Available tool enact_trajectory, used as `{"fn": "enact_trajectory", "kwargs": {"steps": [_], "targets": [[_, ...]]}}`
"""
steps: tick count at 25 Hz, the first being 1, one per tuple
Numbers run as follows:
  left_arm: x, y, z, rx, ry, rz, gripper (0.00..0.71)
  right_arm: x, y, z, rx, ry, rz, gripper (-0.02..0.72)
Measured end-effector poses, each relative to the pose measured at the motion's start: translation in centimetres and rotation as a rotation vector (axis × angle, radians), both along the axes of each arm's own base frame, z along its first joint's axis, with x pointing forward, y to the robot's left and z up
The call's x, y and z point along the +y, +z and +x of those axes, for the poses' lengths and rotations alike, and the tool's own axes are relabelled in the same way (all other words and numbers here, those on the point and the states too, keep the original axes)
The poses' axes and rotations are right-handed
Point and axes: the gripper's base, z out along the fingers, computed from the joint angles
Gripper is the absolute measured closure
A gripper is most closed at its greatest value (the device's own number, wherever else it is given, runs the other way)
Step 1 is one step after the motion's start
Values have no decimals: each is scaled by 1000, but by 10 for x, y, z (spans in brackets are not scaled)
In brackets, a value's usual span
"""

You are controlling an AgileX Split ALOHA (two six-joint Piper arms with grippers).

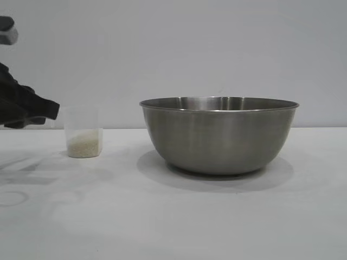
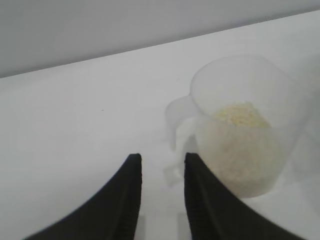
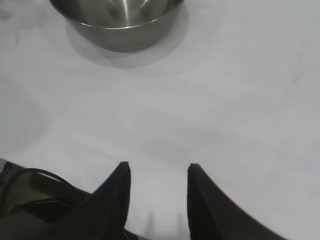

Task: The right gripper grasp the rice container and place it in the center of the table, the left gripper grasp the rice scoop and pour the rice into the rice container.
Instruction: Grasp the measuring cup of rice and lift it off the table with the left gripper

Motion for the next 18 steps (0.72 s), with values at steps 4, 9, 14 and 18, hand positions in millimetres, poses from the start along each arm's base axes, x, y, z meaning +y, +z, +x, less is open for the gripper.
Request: {"fn": "enact_trajectory", "kwargs": {"steps": [4,9,14,18], "targets": [[-4,-1,13,-26,0,-8,550,0,0,0,0,0,0,482],[-10,-2,31,-68,4,-20,665,0,0,0,0,0,0,482],[-19,6,46,-132,-69,42,710,0,0,0,0,0,0,482],[-34,23,57,-240,-208,182,710,0,0,0,0,0,0,482]]}}
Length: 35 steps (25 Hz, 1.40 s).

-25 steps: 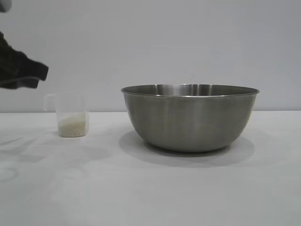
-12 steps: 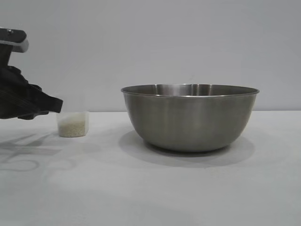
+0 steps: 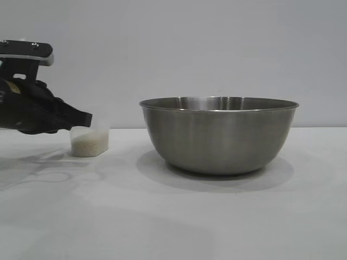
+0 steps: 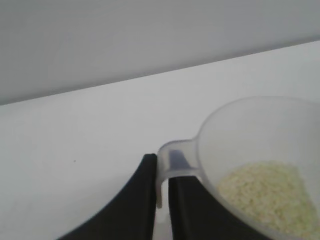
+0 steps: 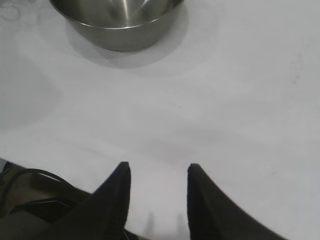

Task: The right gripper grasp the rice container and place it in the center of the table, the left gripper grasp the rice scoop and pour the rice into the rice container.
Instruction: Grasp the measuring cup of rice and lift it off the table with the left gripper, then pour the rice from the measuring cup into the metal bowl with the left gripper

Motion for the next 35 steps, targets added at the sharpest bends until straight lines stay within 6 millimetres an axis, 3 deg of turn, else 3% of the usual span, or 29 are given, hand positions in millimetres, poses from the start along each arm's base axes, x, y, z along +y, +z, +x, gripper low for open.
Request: {"fn": "enact_trajectory", "kwargs": {"steps": [6,14,21,26,35], "targets": [[-15,37,6,-232,-140,300,710,0,0,0,0,0,0,482],[-39,71,-7,-532,-300,682,710,0,0,0,0,0,0,482],[-83,84,-16,-757,-435,923,710,0,0,0,0,0,0,482],[-110,83,-27,-941,-510,1207,710,0,0,0,0,0,0,482],[-129,81,-42,-1214,-529,1499,710,0,0,0,0,0,0,482]]}}
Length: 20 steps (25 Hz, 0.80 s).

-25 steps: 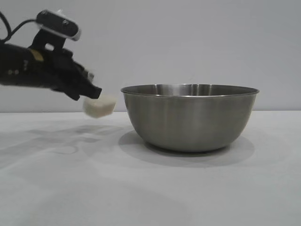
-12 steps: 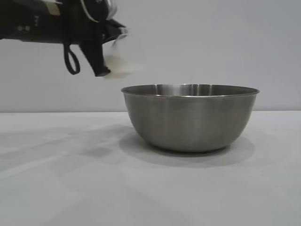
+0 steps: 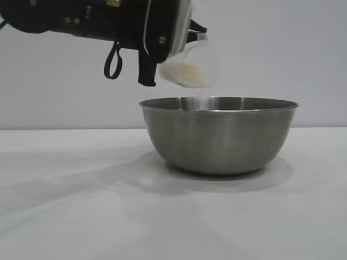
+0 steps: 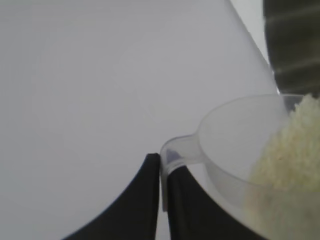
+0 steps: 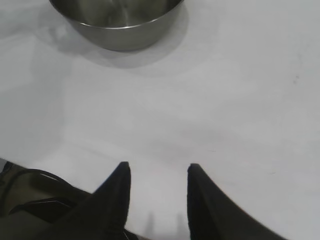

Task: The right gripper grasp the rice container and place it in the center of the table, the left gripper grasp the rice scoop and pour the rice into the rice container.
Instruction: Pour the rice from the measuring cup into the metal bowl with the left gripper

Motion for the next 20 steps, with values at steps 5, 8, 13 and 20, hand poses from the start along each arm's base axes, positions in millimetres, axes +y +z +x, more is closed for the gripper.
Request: {"fn": "enact_trajectory", "kwargs": {"steps": [5,8,13,20], "targets": [[-3,-1,-4,-47,-45,46,710,0,0,0,0,0,0,482],[-3,-1,-4,-53,-49,51,710,0,0,0,0,0,0,482],[1,2,3,114,30,-94,710,0,0,0,0,0,0,482],[44,11,35,759,402,-980,710,0,0,0,0,0,0,482]]}}
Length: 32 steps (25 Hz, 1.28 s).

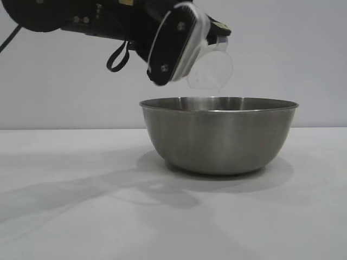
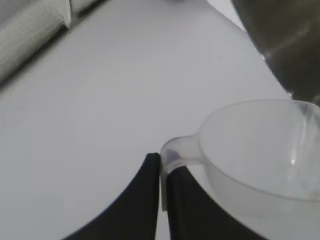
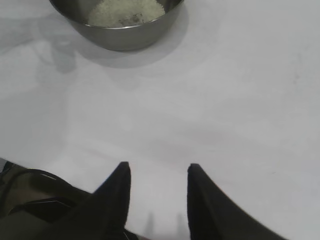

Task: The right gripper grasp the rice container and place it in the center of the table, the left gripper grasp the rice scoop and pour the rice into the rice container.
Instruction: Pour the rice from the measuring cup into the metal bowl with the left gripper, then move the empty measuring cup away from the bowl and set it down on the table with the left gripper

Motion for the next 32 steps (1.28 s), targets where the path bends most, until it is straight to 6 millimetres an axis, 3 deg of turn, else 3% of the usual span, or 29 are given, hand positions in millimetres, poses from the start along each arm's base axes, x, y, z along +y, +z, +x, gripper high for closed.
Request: {"fn": "enact_trajectory", "kwargs": {"steps": [2,6,10,14,26,32], "targets": [[21,4,3,119,96,-281,710,0,0,0,0,0,0,482],[68,0,-2,268,251,-672,710,0,0,0,0,0,0,482],[104,-26,-17,388,341,-834,710,0,0,0,0,0,0,482],[125,-43,-27,497,293,-876,710,0,0,0,0,0,0,482],[125,-92,-31,639,234,-799,710,0,0,0,0,0,0,482],[124,-105,-32,667,225,-780,710,0,0,0,0,0,0,482]]}}
